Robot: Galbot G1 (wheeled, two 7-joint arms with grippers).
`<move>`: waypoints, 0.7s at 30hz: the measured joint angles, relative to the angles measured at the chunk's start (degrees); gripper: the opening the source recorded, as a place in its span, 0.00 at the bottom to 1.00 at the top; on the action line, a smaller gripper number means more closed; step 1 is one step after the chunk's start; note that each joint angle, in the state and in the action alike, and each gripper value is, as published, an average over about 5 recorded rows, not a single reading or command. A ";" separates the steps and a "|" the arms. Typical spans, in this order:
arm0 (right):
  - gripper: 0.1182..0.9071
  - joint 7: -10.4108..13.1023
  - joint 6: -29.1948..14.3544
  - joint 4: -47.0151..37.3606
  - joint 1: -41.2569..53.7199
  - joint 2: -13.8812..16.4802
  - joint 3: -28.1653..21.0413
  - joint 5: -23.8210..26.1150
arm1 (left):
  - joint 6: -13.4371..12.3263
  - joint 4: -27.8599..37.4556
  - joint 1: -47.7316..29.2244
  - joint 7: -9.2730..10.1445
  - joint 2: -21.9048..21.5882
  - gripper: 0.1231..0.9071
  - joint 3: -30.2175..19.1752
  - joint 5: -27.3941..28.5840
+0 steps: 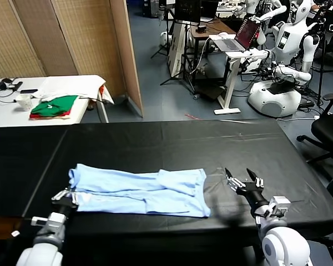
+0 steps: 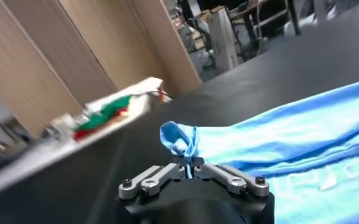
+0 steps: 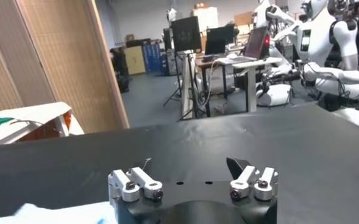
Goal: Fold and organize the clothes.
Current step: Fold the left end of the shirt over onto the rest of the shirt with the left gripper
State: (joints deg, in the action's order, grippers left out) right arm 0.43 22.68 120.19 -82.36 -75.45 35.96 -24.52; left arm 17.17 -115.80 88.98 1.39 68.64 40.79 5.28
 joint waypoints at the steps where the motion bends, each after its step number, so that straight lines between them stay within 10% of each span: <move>1: 1.00 -0.01 -0.04 0.06 -0.17 -0.15 0.00 0.15 | 0.29 -0.20 -0.22 0.24 -0.12 0.07 -0.14 -0.15; 21: 1.00 -0.45 -2.19 0.73 -6.55 -3.35 2.86 5.08 | 5.49 -6.07 -5.56 2.97 7.44 0.07 -19.37 -23.74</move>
State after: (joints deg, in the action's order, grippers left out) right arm -0.02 20.49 120.92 -88.91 -78.80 38.81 -19.43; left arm 22.66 -121.87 83.42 4.36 76.08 21.42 -18.46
